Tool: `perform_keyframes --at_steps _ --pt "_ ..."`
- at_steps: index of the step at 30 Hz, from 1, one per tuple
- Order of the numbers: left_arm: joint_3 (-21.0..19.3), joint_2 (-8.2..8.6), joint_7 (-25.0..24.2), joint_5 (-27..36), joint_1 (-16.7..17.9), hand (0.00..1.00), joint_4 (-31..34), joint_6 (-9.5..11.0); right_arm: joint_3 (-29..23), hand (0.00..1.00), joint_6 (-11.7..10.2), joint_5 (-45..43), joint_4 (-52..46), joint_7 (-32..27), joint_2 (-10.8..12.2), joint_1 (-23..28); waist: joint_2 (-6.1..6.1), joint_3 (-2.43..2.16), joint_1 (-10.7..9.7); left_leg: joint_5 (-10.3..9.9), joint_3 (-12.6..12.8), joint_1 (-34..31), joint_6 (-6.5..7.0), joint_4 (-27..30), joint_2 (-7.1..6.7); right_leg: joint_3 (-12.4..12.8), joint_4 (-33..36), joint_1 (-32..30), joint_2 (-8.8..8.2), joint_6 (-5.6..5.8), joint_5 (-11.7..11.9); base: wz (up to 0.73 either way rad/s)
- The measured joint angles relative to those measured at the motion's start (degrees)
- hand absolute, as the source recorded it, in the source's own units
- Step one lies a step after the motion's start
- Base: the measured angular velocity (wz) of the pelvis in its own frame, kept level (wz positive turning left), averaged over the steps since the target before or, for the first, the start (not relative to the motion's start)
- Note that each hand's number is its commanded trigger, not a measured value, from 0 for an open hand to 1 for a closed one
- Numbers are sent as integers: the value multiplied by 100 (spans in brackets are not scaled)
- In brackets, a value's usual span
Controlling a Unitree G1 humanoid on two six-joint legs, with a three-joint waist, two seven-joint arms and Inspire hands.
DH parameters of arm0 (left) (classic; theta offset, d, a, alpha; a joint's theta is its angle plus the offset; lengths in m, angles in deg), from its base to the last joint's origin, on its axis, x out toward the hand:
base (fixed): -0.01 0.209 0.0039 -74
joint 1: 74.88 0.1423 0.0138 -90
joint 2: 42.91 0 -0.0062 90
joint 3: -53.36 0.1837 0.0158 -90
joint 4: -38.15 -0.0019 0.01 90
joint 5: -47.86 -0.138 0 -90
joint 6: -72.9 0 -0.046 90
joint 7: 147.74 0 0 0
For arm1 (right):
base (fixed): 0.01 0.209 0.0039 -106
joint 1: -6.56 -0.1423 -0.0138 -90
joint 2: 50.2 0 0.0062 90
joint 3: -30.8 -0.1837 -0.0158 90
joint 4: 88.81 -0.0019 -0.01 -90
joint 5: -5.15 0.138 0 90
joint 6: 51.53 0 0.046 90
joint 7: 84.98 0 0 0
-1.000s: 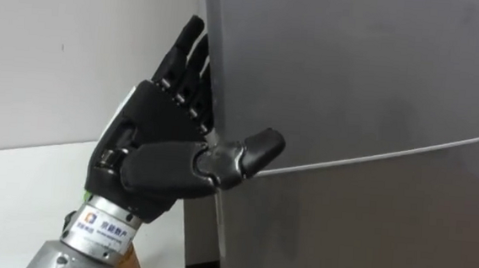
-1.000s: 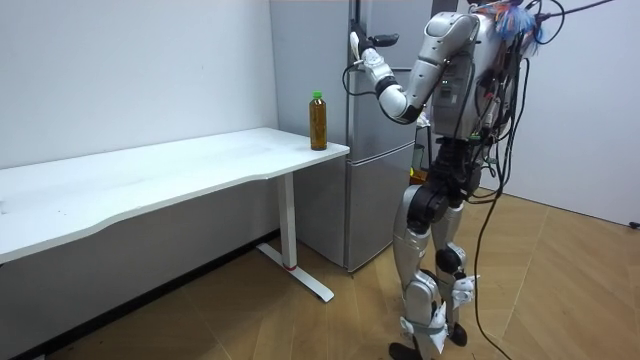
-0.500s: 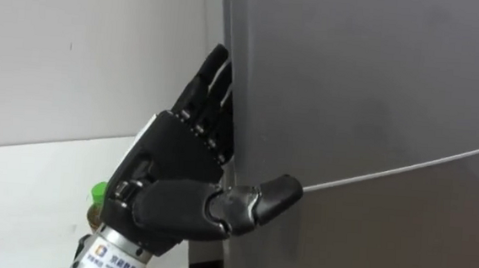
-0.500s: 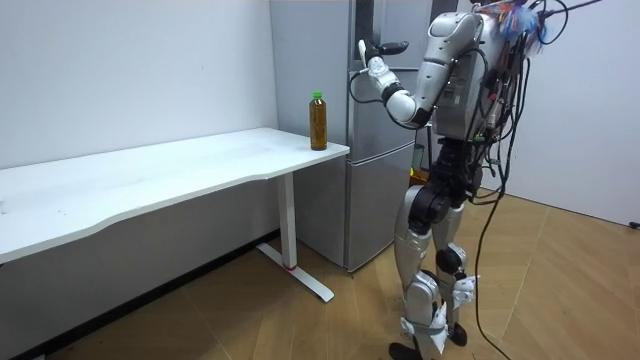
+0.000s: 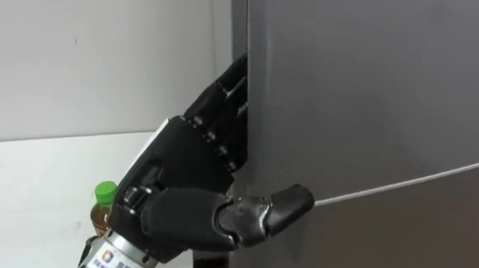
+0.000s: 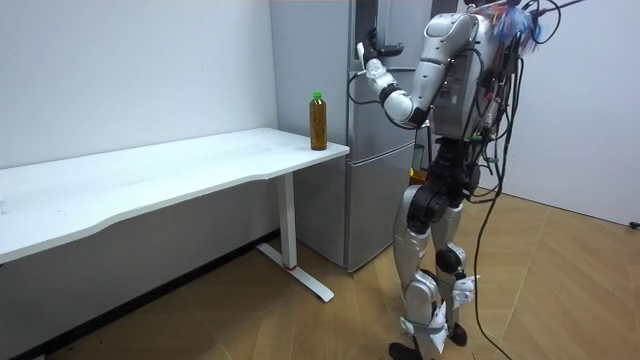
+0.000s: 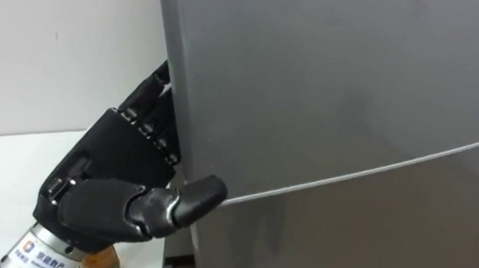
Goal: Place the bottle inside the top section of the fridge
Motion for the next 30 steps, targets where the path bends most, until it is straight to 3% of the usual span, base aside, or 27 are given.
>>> perform_keyframes --at_steps 5,8,10,12,13,17,30 --pt "148 197 98 -281 62 88 4 104 63 0 -3 -3 11 55 -22 -37 18 9 11 0 2 1 0 0 6 1 4 4 5 0 0 1" --pt "104 230 118 -444 62 78 2 133 101 0 0 1 22 63 -34 -29 29 15 7 0 3 1 0 -1 11 -4 3 6 9 0 0 0" --pt "115 250 119 -548 61 62 2 157 106 0 0 -1 24 63 -35 -42 25 17 7 0 4 1 0 -1 9 1 3 4 7 0 0 0" --pt "115 264 122 -593 61 54 2 168 106 0 0 -2 25 63 -35 -42 23 19 7 0 6 0 0 -1 8 4 2 0 6 0 0 0" --pt "115 273 124 -594 61 38 2 168 106 0 0 -2 26 64 -35 -43 21 20 6 0 8 0 0 -1 8 8 2 -3 6 0 0 0" --pt "165 295 105 -539 59 0 2 169 110 0 -1 1 26 66 -35 -45 12 26 3 0 18 -2 0 0 8 18 -1 -11 6 0 0 0" --pt "387 250 -194 -527 60 0 3 198 111 0 -1 1 22 114 -37 -41 -26 12 10 0 53 -14 0 4 7 18 12 -41 0 0 0 0"
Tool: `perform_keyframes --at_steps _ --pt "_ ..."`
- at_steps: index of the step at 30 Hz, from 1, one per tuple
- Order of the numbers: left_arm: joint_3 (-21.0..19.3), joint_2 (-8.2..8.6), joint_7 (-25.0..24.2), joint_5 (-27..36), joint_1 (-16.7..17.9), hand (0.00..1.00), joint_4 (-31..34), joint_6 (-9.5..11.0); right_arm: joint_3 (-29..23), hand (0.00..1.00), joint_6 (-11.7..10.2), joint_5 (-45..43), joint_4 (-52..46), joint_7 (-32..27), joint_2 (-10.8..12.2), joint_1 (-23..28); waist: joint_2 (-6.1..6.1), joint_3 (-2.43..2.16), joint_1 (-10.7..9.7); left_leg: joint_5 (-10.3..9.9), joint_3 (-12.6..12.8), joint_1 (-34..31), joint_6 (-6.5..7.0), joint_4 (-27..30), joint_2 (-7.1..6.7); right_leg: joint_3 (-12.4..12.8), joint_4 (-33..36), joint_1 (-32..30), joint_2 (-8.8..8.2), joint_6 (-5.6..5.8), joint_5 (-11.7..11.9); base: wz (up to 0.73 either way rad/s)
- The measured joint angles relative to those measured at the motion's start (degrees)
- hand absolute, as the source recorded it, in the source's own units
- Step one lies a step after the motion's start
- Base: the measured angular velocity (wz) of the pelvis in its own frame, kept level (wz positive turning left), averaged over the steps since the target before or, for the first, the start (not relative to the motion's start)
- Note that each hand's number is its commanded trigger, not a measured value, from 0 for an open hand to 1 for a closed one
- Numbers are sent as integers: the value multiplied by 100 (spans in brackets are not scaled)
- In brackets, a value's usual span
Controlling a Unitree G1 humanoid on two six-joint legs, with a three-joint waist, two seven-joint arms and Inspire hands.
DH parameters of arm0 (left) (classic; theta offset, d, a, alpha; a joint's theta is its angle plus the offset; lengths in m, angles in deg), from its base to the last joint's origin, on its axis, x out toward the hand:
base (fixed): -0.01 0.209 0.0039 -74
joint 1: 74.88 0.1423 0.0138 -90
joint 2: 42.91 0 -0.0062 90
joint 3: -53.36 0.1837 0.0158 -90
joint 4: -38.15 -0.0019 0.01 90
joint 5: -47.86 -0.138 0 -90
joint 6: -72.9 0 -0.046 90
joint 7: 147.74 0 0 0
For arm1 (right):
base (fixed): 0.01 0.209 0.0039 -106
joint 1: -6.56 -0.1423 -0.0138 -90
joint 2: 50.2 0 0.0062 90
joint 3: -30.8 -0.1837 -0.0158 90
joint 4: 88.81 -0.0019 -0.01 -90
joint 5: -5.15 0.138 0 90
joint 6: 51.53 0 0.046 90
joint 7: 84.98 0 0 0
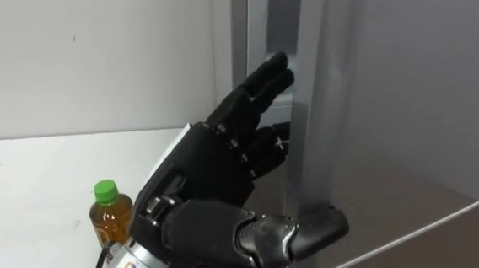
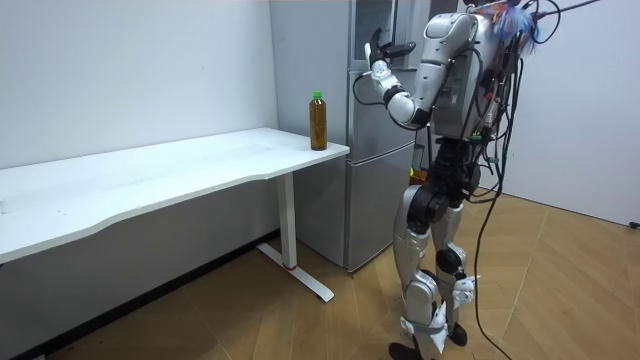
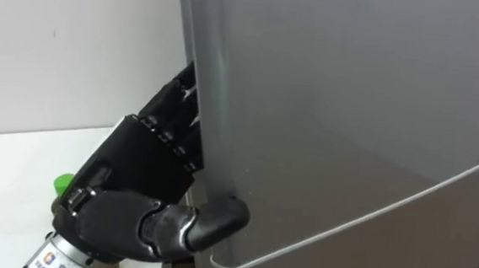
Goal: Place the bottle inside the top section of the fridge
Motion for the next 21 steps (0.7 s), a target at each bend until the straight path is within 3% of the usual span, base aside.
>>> perform_keyframes --at_steps 21 --pt "97 -133 -182 217 9 0 -1 -24 -9 0 9 237 1 66 -32 34 8 -15 -82 0 18 31 0 2 -1 37 39 16 -4 7 5 0"
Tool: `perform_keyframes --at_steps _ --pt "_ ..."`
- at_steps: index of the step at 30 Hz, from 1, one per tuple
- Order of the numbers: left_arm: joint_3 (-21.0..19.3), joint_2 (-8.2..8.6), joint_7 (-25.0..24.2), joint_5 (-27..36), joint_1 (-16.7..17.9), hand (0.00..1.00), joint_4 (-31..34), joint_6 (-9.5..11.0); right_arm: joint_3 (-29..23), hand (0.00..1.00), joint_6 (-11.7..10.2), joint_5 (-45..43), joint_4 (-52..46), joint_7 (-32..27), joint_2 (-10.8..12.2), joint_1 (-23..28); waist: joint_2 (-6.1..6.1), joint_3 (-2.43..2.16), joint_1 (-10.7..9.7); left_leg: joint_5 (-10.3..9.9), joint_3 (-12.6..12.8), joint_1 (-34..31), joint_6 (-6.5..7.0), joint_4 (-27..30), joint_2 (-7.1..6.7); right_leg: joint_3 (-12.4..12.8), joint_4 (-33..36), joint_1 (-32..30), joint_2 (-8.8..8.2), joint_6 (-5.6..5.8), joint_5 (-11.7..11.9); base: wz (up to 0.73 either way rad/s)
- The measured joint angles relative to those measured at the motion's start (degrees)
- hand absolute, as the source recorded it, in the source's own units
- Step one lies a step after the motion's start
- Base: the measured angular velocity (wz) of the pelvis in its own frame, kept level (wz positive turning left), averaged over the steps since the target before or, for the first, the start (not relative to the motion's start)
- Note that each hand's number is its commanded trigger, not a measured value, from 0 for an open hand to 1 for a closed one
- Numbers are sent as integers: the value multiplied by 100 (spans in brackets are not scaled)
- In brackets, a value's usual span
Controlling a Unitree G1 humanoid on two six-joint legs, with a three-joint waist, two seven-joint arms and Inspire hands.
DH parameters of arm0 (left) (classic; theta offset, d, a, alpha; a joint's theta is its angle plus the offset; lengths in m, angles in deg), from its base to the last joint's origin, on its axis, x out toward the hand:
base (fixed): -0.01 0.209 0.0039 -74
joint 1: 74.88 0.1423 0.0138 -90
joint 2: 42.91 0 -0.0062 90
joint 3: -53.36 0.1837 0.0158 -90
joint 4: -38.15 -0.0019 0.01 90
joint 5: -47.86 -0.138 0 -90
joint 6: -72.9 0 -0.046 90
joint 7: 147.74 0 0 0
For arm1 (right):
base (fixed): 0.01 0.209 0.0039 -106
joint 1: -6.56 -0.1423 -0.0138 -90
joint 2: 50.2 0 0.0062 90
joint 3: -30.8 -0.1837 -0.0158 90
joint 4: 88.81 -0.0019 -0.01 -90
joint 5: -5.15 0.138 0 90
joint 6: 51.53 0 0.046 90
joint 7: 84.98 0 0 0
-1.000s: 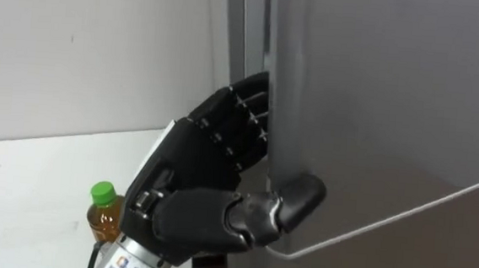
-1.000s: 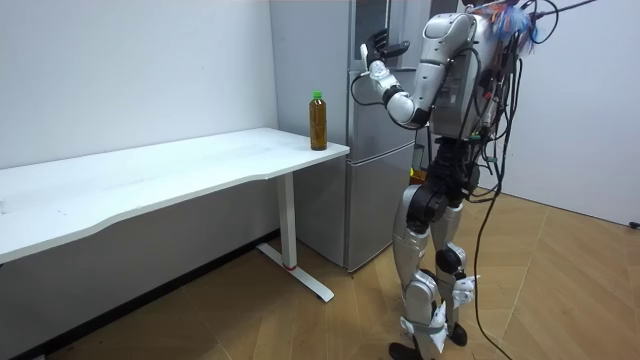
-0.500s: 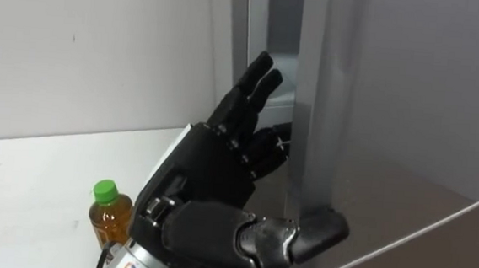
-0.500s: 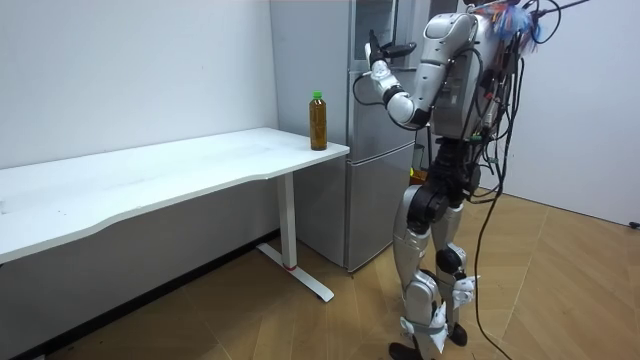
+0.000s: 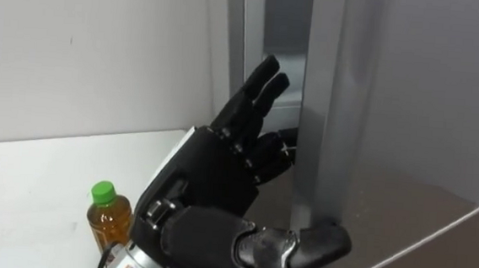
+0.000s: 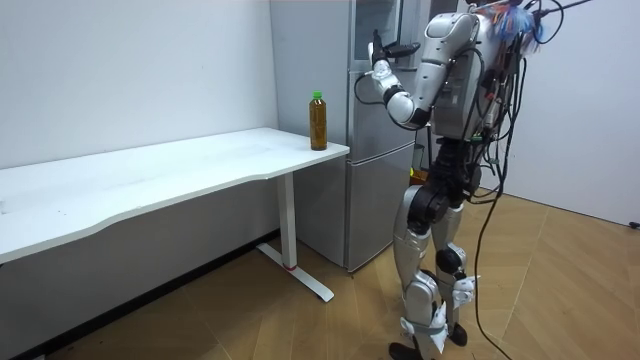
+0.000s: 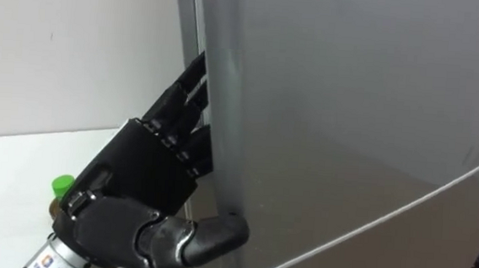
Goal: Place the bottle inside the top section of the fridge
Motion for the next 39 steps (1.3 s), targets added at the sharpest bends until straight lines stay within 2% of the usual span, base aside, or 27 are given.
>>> perform_keyframes --at_steps 11,18,22,27,32,34,39 --pt "180 -10 -66 168 0 0 1 10 -2 0 0 167 -33 52 -29 36 12 -5 -8 -4 176 -14 6 9 7 139 -14 -82 1 32 26 -6" --pt "301 9 -264 229 -1 0 0 52 -15 0 -127 295 -138 54 -45 122 89 -6 -152 -14 249 -1 25 9 18 205 61 -109 -23 52 46 -4" --pt "411 36 -382 298 -20 0 0 46 -32 0 -127 346 -237 53 -55 141 174 -14 -374 -15 325 32 25 3 16 278 76 -116 -16 49 55 -12" --pt "660 19 -698 391 -153 0 -16 -115 -58 0 -127 405 -237 58 -94 129 213 30 -465 -15 442 97 25 -17 36 331 74 -110 8 36 61 -10" --pt "840 -8 -992 398 -206 0 -19 -306 -56 0 -127 409 -236 131 -114 106 229 32 -549 -15 524 106 25 -47 70 467 67 -186 58 18 71 -13" --pt "867 -13 -1029 395 -215 0 -30 -384 -58 0 -127 422 -237 134 -116 115 226 33 -560 -15 611 115 24 -47 102 489 60 -204 73 -6 94 -16" --pt "871 -11 -1050 395 -235 0 -46 -485 -66 0 -125 436 -228 133 -132 122 227 33 -564 -13 644 142 22 -45 113 565 38 -197 98 -16 94 -7"
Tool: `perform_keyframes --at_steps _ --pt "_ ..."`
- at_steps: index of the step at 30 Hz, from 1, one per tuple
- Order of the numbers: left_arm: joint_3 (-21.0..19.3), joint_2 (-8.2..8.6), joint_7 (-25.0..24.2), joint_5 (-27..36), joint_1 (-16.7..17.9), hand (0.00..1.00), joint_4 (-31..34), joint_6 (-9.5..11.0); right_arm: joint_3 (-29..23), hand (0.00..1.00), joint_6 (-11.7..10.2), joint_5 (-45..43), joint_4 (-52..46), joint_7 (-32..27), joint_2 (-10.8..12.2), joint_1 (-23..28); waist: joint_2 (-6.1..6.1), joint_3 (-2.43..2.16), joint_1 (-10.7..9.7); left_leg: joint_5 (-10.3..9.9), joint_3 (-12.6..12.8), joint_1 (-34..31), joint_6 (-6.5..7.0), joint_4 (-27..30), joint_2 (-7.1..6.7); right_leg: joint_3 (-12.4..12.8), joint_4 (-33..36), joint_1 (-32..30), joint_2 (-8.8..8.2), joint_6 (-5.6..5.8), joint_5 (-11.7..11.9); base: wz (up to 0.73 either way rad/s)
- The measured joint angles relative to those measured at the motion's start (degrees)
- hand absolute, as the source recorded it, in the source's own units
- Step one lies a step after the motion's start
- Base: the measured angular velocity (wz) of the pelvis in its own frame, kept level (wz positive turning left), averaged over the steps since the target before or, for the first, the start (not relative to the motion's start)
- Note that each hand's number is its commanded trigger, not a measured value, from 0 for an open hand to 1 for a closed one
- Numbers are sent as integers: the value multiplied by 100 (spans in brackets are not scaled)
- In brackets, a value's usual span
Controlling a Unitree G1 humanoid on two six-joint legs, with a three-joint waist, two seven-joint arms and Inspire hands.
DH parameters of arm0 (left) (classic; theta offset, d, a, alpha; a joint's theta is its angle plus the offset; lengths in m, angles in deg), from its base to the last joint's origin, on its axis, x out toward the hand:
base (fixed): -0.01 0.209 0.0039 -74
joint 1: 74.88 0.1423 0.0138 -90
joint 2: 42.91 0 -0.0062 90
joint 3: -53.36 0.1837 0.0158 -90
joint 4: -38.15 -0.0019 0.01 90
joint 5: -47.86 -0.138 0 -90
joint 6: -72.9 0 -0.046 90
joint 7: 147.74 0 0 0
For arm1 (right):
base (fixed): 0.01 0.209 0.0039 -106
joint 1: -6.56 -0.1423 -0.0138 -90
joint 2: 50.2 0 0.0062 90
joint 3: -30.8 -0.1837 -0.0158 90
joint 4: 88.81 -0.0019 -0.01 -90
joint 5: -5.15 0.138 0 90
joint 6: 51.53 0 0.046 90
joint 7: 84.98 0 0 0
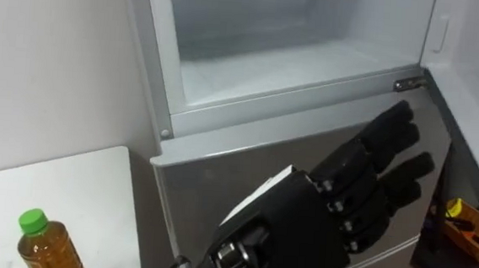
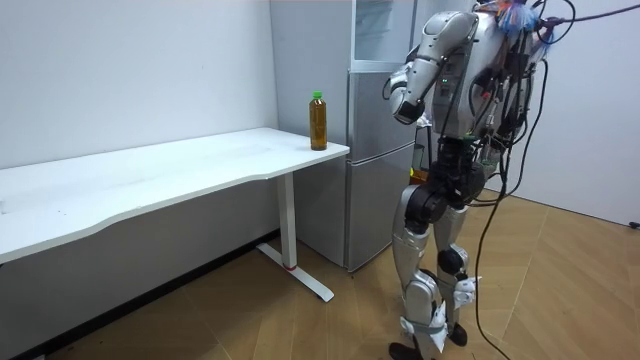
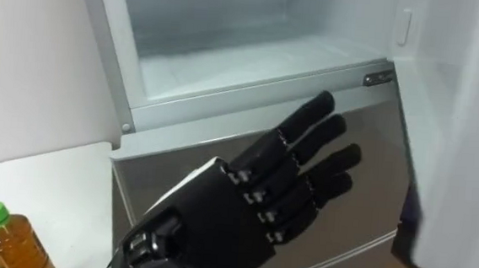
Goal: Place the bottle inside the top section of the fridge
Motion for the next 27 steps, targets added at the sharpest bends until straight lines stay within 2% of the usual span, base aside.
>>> perform_keyframes --at_steps 3,6,9,12,20,23,27 --pt "1 -14 0 -8 0 0 -2 0 -17 0 0 -3 6 -7 -13 -5 -3 2 -18 0 -1 19 0 -18 -6 33 4 17 -1 0 0 -7" --pt "14 -138 0 -10 0 0 -46 0 -31 0 1 -4 17 -7 -27 -4 -11 7 -48 0 0 58 0 -92 -6 38 -5 25 8 0 0 -1" --pt "90 -255 -1 -59 0 0 -105 -6 -57 0 3 -4 22 -8 -56 -6 -49 34 -65 0 1 54 0 -94 -9 40 -13 25 2 4 -3 0" --pt "107 -261 -3 -66 0 0 -122 -18 -62 0 3 -3 28 -6 -66 -15 -71 50 -83 0 6 46 -1 -95 -9 43 -18 17 -2 7 -5 0" --pt "244 -298 40 -99 24 0 -443 -104 -50 0 13 -2 243 -92 -56 -160 -67 47 -107 0 5 20 -1 -95 -10 32 -14 3 11 6 -9 1" --pt "374 -392 28 -602 184 0 -795 -100 -62 0 11 -24 243 -88 -57 -160 -69 47 -98 0 0 27 -1 -92 -7 19 -11 11 12 3 -10 0" --pt "436 -472 20 -1487 726 0 -1615 -167 -64 0 12 -22 244 -81 -53 -155 -91 55 -28 0 0 7 -2 -89 -1 3 -1 -3 19 -3 -12 0"
